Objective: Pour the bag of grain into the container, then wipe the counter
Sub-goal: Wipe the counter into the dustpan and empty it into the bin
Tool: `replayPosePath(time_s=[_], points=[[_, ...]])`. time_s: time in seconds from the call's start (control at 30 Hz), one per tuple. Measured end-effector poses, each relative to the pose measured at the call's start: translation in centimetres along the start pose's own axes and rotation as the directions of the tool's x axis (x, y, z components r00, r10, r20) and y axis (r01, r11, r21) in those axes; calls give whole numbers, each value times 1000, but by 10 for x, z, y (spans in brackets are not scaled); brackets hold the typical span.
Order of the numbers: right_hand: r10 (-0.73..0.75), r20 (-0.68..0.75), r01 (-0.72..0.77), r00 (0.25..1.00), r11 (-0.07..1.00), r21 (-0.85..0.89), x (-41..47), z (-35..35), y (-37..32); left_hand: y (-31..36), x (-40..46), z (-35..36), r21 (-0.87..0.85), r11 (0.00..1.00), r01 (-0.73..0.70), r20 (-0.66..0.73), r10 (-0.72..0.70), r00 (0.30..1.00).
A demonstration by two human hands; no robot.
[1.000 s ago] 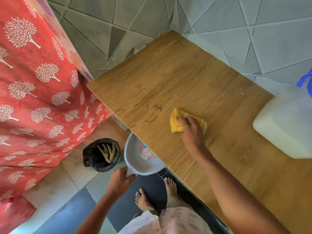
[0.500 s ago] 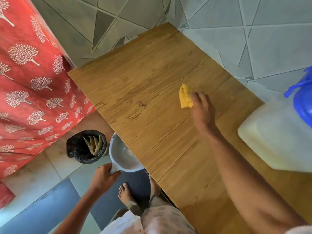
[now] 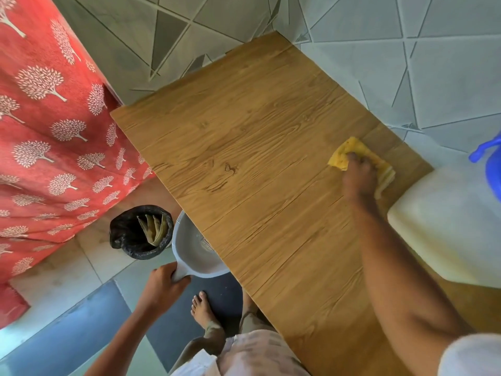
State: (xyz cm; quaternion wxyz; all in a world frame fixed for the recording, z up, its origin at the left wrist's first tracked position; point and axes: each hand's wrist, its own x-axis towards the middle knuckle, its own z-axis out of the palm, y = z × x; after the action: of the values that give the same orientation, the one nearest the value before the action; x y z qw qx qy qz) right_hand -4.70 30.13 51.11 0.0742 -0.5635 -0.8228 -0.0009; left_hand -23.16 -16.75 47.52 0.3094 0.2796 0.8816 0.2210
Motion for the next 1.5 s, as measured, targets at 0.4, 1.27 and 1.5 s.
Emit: replayPosePath(time_s=[0.4,1.27,1.5], points=[[-706,195,662,681,707,250,-255,-61,-218,-9,-19,-3,-38,999,-26,18,26,999],[-784,258,689,565,620,375,-283,-56,-194,-34,-25,1,-80,994,-71,55,76,996],[-265,-146,283,953,951,123,-203,-97,-87,-28,-41,12,-44,994,-104,52,107,993]])
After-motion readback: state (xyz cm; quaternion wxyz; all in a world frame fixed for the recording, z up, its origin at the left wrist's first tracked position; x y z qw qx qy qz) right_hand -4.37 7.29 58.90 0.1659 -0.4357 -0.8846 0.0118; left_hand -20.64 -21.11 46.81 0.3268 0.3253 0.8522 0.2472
